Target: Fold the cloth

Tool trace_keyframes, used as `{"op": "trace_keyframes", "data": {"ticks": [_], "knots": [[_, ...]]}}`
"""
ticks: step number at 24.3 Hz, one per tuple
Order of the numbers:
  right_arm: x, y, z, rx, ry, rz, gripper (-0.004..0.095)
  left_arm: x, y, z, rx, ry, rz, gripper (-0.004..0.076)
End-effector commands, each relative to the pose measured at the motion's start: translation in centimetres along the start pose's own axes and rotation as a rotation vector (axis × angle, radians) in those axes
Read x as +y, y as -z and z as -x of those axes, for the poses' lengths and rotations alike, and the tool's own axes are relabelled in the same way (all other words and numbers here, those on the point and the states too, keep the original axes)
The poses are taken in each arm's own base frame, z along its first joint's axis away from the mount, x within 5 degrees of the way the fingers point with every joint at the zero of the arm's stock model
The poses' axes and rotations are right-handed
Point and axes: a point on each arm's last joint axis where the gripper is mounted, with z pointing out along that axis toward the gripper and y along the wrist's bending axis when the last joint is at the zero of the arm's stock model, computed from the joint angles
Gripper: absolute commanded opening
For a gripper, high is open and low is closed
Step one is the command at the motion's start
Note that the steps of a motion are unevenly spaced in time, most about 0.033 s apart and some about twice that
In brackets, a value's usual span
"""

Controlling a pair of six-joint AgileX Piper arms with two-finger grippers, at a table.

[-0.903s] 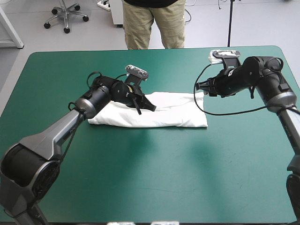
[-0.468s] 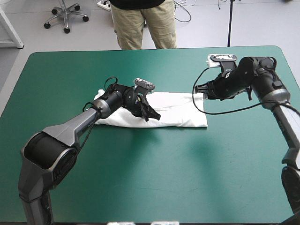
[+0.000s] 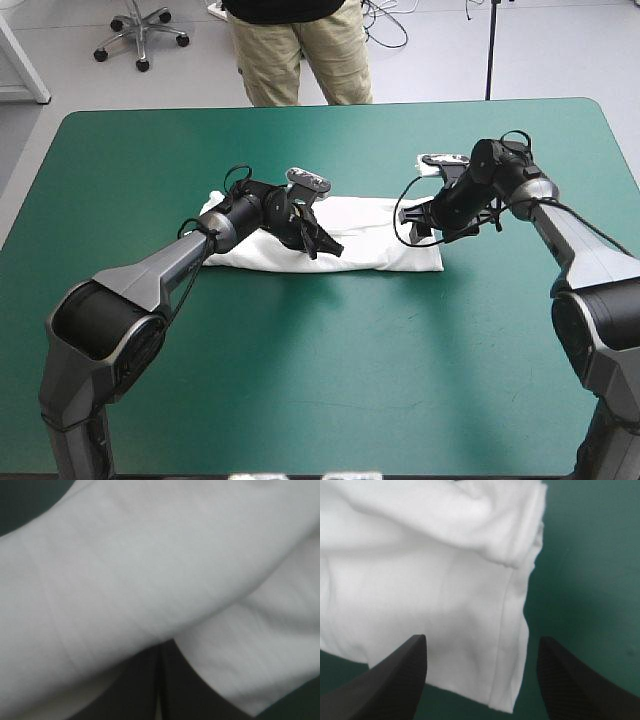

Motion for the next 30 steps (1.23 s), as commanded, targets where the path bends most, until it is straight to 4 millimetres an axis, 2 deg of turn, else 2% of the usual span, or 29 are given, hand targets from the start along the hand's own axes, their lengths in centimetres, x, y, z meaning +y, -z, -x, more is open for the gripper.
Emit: {"op": "trace_keyframes", "data": {"ticks": [1, 7, 12, 13, 16, 17, 18, 20, 28, 30], "knots": [[0.4, 1.3, 0.8, -0.086, 0.002, 0.033, 0.0608, -0.7, 3.0, 1.7, -0.124, -0.001, -0.008, -0.0009], [0.1, -0.8, 1.2, -0.064, -0.026, 0.063, 0.0608, -0.7, 3.0, 1.7, -0.122, -0.003, -0.009, -0.0009], [0.6, -2.8, 1.5, -0.040, -0.064, 0.172, 0.0603, -0.7, 3.0, 1.7, -0.122, -0.005, -0.007, -0.0009], [0.7, -3.0, 1.5, -0.036, -0.076, 0.190, 0.0577, -0.7, 3.0, 1.7, -0.122, -0.005, -0.007, -0.0009], [0.9, -3.3, 1.5, -0.030, -0.072, 0.220, 0.0352, -0.7, 3.0, 1.7, -0.119, -0.005, -0.007, -0.0009], [1.0, -3.1, 1.5, -0.034, -0.060, 0.223, 0.0105, -0.7, 3.0, 1.7, -0.117, -0.005, -0.008, -0.0009], [1.1, -2.9, 1.5, -0.039, -0.052, 0.223, 0.0007, -0.7, 3.0, 1.6, -0.115, -0.005, -0.008, -0.0009], [1.4, -1.7, 1.6, -0.072, -0.029, 0.226, -0.0017, -0.7, 3.0, 1.6, -0.115, -0.006, -0.007, -0.0009], [4.8, 8.9, 0.1, -0.300, 0.069, 0.335, -0.0017, -0.7, 3.0, 1.6, -0.111, -0.006, -0.007, -0.0009], [5.4, 10.3, -0.3, -0.330, 0.088, 0.379, -0.0017, -0.7, 3.0, 1.6, -0.111, -0.005, -0.008, -0.0009]]}}
